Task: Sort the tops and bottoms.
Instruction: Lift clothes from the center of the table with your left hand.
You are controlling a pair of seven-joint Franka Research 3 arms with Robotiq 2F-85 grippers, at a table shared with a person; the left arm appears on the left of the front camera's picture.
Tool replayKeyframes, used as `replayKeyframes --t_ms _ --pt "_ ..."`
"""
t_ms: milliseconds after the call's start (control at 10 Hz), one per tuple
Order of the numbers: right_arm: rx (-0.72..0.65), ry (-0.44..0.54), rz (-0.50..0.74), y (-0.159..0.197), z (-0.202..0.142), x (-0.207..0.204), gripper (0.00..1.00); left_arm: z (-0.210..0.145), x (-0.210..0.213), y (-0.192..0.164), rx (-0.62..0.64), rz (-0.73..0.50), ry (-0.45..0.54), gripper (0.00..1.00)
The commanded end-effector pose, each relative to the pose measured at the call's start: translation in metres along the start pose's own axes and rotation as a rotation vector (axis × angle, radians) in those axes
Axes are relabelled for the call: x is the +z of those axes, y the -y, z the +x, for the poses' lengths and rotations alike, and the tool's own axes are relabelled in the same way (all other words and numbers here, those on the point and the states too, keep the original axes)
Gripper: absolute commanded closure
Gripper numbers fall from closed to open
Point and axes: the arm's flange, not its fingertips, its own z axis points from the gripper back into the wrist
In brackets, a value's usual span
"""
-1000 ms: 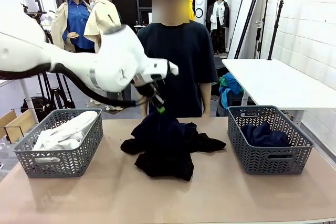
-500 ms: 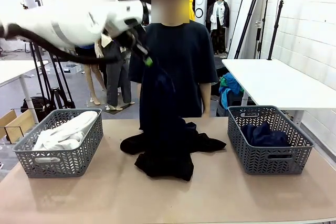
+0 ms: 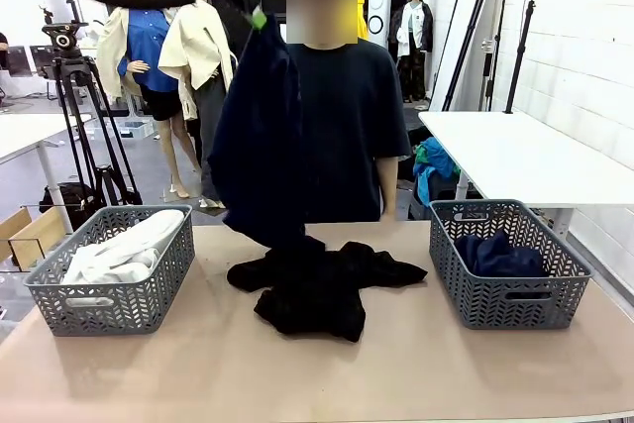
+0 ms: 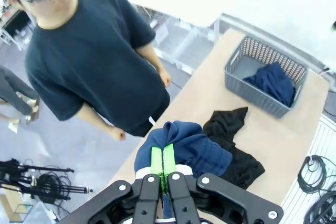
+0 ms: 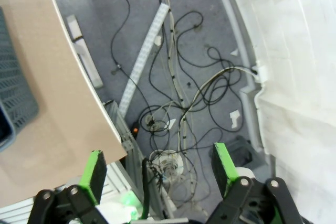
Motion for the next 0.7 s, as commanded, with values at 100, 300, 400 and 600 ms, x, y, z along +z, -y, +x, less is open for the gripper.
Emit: replayKeyframes --t_ms 100,300,400,600 --pt "0.003 0.000 -0.005 0.000 0.002 0.000 0.00 0.048 0.049 0.012 -0.031 0.146 0.030 1.00" --pt "0.003 0.000 -0.005 0.000 0.002 0.000 0.00 0.084 0.101 0.013 -0.014 0.225 0.081 1.00" --pt "0.003 0.000 -0.005 0.000 0.002 0.000 0.00 0.097 0.125 0.019 -0.021 0.233 0.110 1.00" --pt "0.003 0.000 -0.005 0.000 0.002 0.000 0.00 0.103 0.153 0.043 -0.063 0.271 0.123 1.00"
